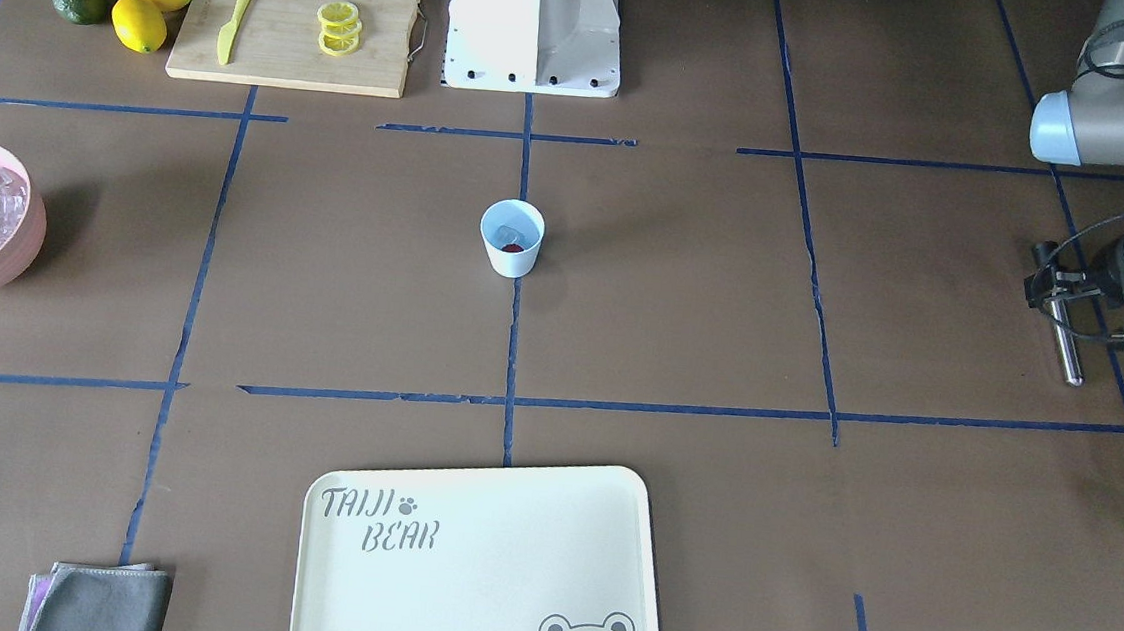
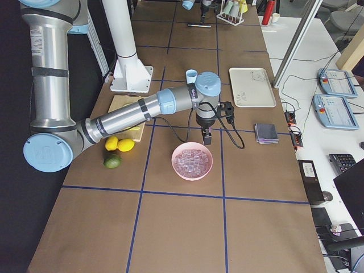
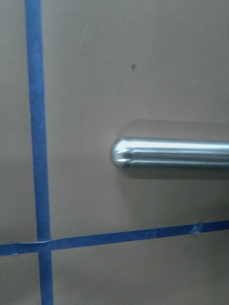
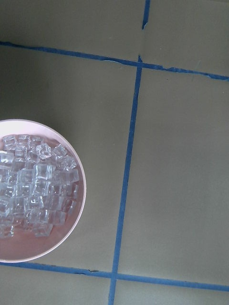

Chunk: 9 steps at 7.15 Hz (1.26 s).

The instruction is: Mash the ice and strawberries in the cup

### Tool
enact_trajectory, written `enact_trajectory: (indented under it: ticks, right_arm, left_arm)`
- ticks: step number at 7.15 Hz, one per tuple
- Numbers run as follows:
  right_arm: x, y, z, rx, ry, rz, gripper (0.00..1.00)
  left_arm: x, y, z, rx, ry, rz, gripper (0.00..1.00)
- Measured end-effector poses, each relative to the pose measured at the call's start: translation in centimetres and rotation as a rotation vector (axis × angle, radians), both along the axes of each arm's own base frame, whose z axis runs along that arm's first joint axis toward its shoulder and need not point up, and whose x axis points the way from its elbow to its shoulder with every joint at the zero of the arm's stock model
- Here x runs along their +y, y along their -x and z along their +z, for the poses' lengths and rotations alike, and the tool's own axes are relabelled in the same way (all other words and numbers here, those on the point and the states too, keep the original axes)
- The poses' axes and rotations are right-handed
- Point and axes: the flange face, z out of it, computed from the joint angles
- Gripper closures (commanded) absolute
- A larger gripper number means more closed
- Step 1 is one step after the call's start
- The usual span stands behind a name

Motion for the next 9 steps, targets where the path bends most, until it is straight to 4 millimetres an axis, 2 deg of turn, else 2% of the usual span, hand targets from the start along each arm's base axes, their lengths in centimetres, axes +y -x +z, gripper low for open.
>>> enact_trajectory:
  ticks: [1,2,4,5,8,9]
  right_arm:
    - [0.0,-1.1,0.2,0.005,-0.006,0.016,0.01]
    - [0.2,-1.9,0.6,0.015,-0.008,0.014,0.01]
    - [0.6,-2.3,2.0,0.048,0.022,-0.036,0.01]
    - [0.6,-2.4,2.9,0.065,0.035,-0.061,0.01]
    - [0.5,-2.8,5.8,0.107,0.063,-0.098,0.01]
    - [0.8,-3.0,6.7,0.110,0.074,-0.104,0.01]
  left_arm:
    - [1.5,2.8,-2.5,0.070,-0.017,-0.034,0.00]
    - [2.4,5.9,-3.6,0.164,-0.021,-0.048,0.00]
    - [3.3,12.1,-3.1,0.254,-0.094,-0.041,0.00]
    - [3.3,14.3,-3.4,0.259,-0.116,-0.062,0.00]
    - [4.2,17.1,-4.8,0.217,-0.131,-0.086,0.00]
    - [4.5,18.2,-3.9,0.203,-0.120,-0.066,0.00]
